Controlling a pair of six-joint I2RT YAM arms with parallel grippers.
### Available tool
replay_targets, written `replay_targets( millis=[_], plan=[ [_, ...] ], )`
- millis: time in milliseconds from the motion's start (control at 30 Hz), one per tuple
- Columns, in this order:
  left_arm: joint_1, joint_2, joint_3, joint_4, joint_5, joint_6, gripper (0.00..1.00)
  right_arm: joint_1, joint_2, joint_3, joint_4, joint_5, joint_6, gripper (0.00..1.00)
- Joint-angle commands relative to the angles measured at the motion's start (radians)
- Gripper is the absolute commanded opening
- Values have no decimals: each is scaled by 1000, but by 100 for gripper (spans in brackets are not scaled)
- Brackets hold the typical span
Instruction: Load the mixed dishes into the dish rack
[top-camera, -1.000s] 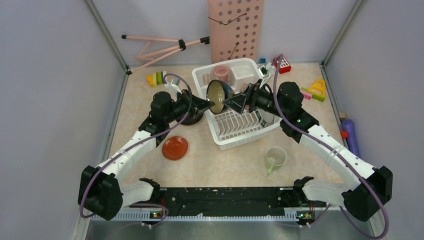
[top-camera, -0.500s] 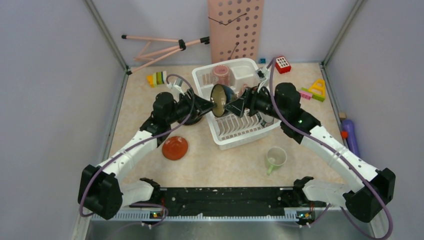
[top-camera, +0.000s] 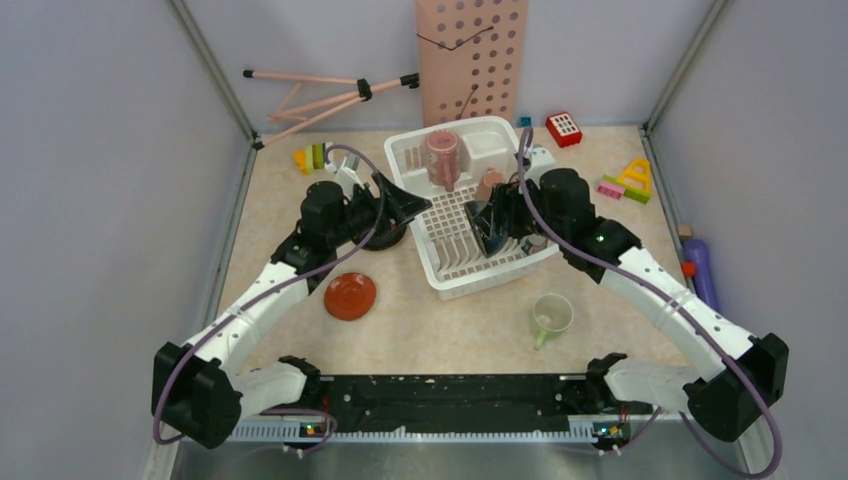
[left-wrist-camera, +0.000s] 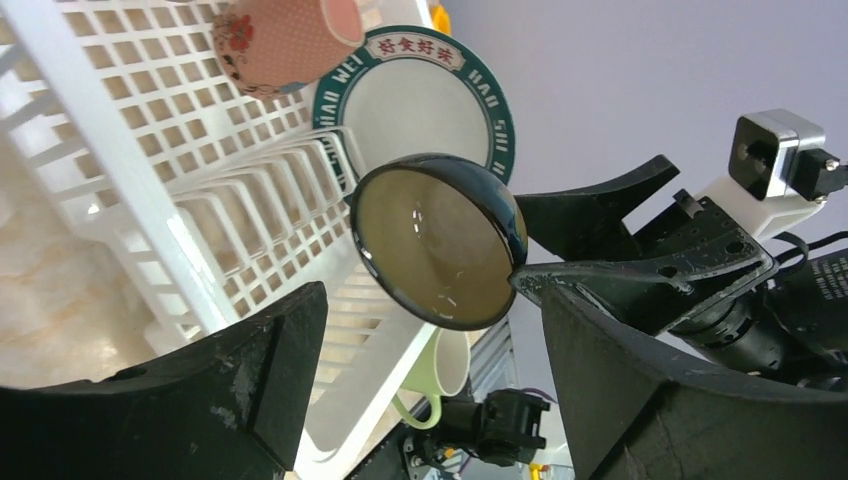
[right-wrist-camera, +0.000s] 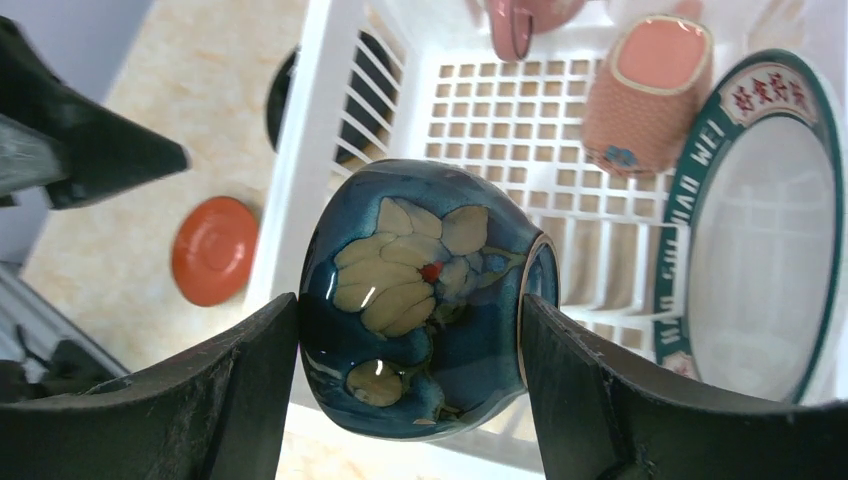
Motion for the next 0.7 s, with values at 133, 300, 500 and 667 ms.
replay_targets(
  millis=[133, 300, 500, 667],
  plan=[
    [0, -96, 84, -202, -185, 158, 86, 3, 103, 179, -46, 120, -168, 0],
    [1, -147, 142, -346, -299, 335, 85, 66, 186, 243, -70, 223, -254, 0],
    [3, -187, 134, -425, -468, 394, 85, 189, 308, 317, -40, 380, -346, 0],
    [7, -180, 104, -432, -477, 394, 84, 213, 405, 360, 39, 408, -409, 0]
  ],
)
